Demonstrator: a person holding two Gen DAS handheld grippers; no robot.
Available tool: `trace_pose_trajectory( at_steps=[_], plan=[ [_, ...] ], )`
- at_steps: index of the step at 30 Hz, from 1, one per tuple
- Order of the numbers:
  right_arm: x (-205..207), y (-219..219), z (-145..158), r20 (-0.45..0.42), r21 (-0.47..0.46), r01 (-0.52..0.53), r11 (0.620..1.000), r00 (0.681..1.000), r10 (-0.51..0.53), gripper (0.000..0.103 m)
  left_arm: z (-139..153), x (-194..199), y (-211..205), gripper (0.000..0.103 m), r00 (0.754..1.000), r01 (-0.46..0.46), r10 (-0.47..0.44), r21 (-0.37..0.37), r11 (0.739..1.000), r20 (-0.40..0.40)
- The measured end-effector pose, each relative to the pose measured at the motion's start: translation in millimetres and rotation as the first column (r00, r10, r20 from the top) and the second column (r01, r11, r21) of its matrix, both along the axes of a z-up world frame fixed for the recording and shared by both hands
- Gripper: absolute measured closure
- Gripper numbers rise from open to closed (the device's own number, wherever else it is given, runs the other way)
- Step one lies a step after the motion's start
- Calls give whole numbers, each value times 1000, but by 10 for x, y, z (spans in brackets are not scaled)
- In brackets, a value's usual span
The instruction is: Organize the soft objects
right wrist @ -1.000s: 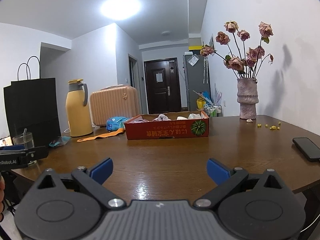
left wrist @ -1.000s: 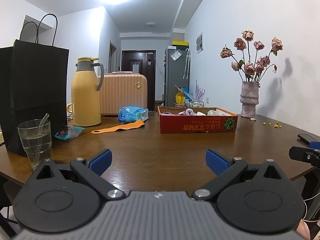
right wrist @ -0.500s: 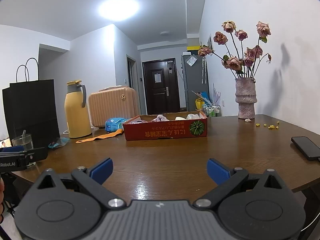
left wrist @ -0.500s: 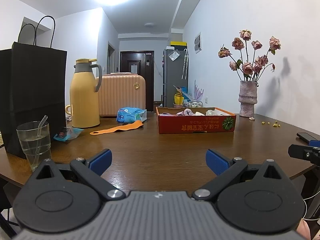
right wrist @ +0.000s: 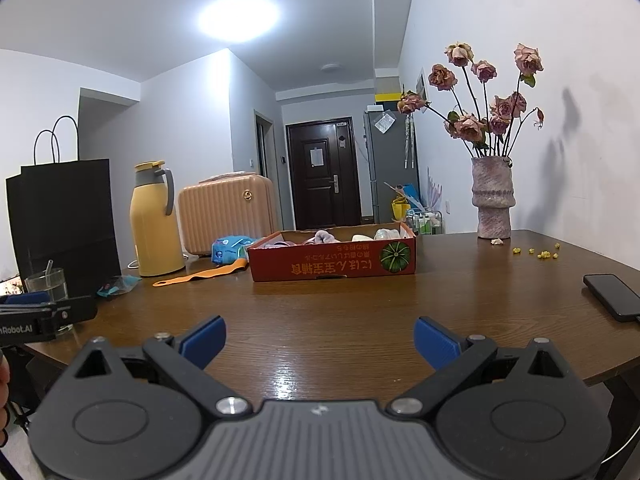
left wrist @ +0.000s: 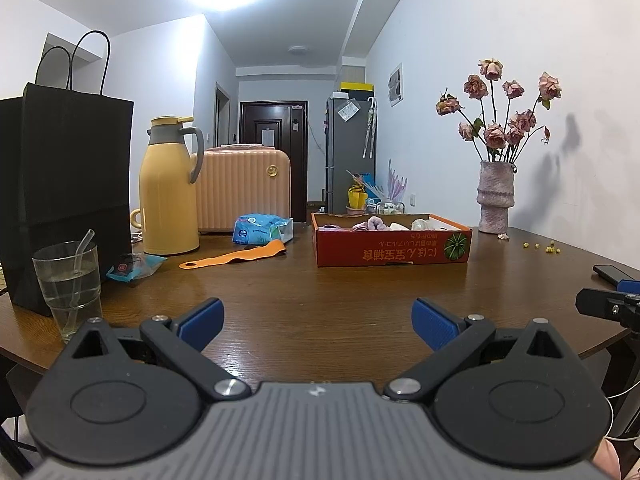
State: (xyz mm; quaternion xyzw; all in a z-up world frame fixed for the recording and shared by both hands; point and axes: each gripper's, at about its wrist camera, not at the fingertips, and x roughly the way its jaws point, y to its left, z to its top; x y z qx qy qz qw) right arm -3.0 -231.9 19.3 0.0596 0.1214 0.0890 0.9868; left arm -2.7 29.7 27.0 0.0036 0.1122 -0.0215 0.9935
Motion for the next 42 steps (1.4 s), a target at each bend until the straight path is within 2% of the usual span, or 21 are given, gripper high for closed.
trace_pose_trajectory(
  at_steps=[36,42],
  plan=[
    [-5,-5,-18,1,1,10,1000,1000,-10,1,2,-9,-17,0,1000,10,-10,3,1000,-6],
    [-6,-3,-19,1,1,10,1000,1000,-10,1,14,-27,-44,0,1000,27,-27,28,999,14]
  ],
)
